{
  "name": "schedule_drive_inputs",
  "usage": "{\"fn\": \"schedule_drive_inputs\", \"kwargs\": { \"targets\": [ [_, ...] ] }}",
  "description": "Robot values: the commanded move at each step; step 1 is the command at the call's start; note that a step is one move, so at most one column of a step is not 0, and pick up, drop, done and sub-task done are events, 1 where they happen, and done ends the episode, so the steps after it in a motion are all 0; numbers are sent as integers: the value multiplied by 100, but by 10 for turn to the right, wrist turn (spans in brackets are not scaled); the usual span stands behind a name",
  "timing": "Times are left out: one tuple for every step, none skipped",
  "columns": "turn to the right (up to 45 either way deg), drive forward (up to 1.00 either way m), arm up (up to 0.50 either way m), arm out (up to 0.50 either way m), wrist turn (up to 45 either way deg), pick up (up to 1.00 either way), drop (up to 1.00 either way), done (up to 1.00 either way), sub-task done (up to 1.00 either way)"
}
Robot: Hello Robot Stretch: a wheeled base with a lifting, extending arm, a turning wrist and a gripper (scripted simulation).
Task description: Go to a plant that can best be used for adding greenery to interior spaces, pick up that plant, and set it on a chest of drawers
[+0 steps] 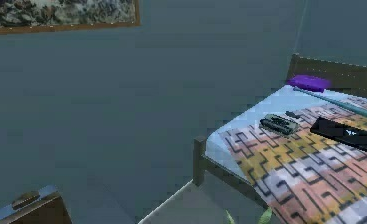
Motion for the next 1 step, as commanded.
{"fn": "schedule_drive_inputs", "kwargs": {
  "targets": [
    [300,0,0,0,0,0,0,0,0]
  ]
}}
